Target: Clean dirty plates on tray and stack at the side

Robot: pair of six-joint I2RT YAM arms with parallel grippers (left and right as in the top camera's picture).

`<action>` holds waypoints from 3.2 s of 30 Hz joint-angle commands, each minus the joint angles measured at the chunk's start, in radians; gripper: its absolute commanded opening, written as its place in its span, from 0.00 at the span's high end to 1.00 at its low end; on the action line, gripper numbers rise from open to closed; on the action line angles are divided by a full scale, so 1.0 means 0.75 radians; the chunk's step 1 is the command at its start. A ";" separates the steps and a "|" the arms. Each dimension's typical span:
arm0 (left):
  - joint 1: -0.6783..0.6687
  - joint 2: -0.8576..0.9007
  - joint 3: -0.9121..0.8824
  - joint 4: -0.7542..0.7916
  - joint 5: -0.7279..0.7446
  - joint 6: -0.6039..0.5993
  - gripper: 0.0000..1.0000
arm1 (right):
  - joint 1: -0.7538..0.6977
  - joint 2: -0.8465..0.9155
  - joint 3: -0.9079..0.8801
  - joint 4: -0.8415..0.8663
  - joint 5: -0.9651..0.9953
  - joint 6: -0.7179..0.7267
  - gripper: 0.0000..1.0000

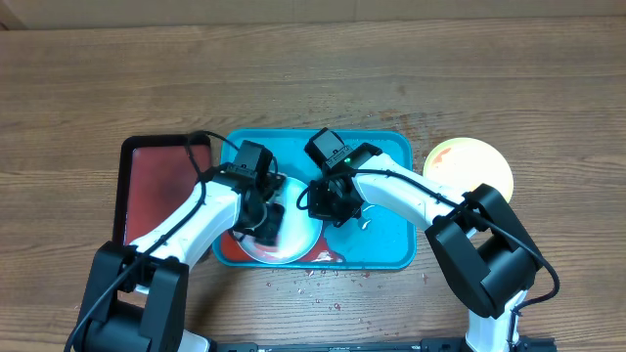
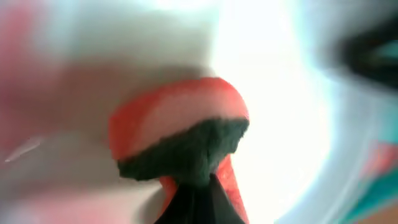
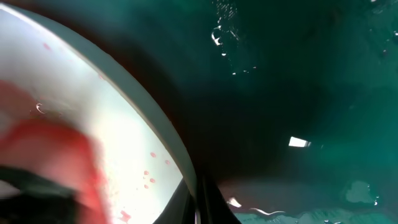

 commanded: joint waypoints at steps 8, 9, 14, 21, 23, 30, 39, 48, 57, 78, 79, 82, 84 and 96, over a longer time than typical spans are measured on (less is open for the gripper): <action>-0.024 0.040 -0.034 0.476 -0.292 -0.257 0.96 | -0.001 0.025 -0.036 -0.010 0.047 0.023 0.96; -0.024 0.040 -0.034 0.475 -0.448 -0.325 0.96 | -0.001 0.025 -0.036 -0.010 0.047 0.023 0.96; -0.018 0.040 0.042 0.298 -0.858 -0.435 0.96 | -0.001 0.025 -0.036 -0.015 0.049 0.023 0.96; 0.041 0.040 0.577 -0.309 -0.803 -0.460 0.95 | -0.007 0.024 -0.033 -0.011 0.069 -0.001 0.96; 0.064 0.040 0.755 -0.440 -0.714 -0.455 0.96 | -0.007 0.018 -0.022 -0.021 0.071 -0.044 0.96; 0.128 0.040 1.299 -0.785 -0.424 -0.302 0.96 | -0.007 -0.173 0.096 -0.243 0.426 -0.073 0.96; 0.132 0.054 1.293 -0.833 -0.398 -0.279 0.96 | -0.005 -0.393 0.227 -0.507 0.941 -0.073 0.96; 0.132 0.123 1.238 -0.832 -0.341 -0.281 0.96 | 0.030 -0.423 0.416 -0.739 1.251 -0.072 0.96; 0.132 0.228 1.236 -0.832 -0.264 -0.280 0.96 | 0.249 -0.423 0.512 -0.963 1.668 0.138 0.96; 0.132 0.305 1.236 -0.826 -0.262 -0.280 0.96 | 0.513 -0.430 0.513 -1.216 2.123 0.471 0.96; 0.132 0.305 1.236 -0.825 -0.262 -0.281 0.96 | 0.513 -0.433 0.513 -1.216 2.137 0.471 0.96; 0.132 0.305 1.236 -0.825 -0.263 -0.280 0.96 | 0.513 -0.437 0.513 -1.216 2.184 0.467 0.96; 0.132 0.305 1.236 -0.825 -0.263 -0.280 0.96 | 0.513 -0.437 0.513 -1.215 2.223 0.467 0.96; 0.132 0.305 1.236 -0.822 -0.263 -0.281 0.96 | 0.510 -0.437 0.513 -1.213 2.258 0.487 0.96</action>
